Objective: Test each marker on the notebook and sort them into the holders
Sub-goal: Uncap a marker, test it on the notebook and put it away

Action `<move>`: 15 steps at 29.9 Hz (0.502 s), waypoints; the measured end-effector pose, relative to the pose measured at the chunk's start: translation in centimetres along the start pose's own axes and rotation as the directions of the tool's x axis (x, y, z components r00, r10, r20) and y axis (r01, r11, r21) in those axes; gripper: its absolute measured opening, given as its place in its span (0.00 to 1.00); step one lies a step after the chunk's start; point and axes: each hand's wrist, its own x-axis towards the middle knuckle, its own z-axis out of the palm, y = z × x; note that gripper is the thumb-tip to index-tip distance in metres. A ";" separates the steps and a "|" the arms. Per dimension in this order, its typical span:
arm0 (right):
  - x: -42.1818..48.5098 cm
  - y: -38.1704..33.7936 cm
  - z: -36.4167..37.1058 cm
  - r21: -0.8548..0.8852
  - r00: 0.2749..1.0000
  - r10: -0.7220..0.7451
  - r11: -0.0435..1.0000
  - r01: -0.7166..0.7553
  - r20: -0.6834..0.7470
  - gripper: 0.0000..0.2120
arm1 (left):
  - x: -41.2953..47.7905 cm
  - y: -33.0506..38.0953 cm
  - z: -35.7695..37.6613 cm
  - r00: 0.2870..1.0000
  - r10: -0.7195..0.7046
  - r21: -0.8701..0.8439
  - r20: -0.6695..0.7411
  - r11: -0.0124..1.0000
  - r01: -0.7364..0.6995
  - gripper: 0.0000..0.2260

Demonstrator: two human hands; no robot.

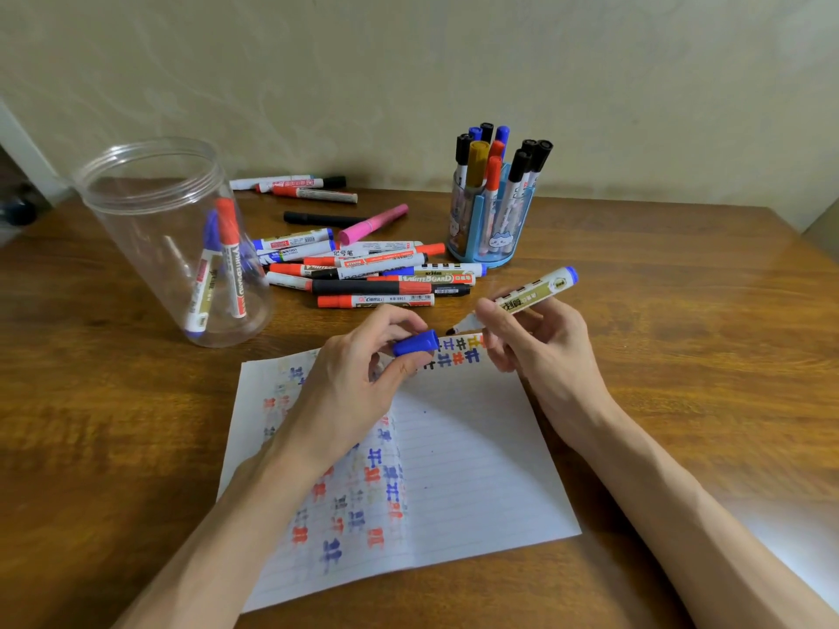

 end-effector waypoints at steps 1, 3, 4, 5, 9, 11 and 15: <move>0.0 0.0 0.1 0.003 1.000 -0.006 1.000 0.006 0.013 0.10 | 0.0 0.0 0.0 1.000 -0.003 -0.002 -0.001 1.000 0.003 0.12; -0.1 0.0 0.2 -0.005 0.999 -0.016 1.000 0.016 0.038 0.09 | -0.1 0.0 0.0 1.000 -0.001 -0.004 -0.005 1.000 0.001 0.11; -0.1 0.0 0.2 -0.012 0.998 -0.019 1.000 0.020 0.054 0.09 | -0.1 0.0 0.0 1.000 0.004 -0.003 -0.007 1.000 -0.004 0.11; -0.2 0.0 0.3 -0.018 0.997 -0.021 1.000 0.022 0.076 0.09 | -0.1 0.1 0.0 1.000 0.010 -0.002 -0.008 1.000 -0.010 0.11; -0.4 -0.2 0.5 -0.047 0.984 -0.009 0.999 0.018 0.177 0.09 | -0.1 0.0 -0.1 1.000 0.022 -0.006 -0.007 1.000 -0.022 0.11; -0.3 -0.4 0.4 0.018 0.980 0.042 0.999 -0.046 0.192 0.10 | 0.0 0.0 -0.2 0.999 0.036 -0.004 -0.023 0.999 -0.036 0.11; -0.1 -0.5 0.0 0.156 0.973 0.146 0.972 -0.175 0.181 0.17 | 0.2 0.0 -0.3 0.997 0.055 -0.006 -0.048 0.998 -0.055 0.10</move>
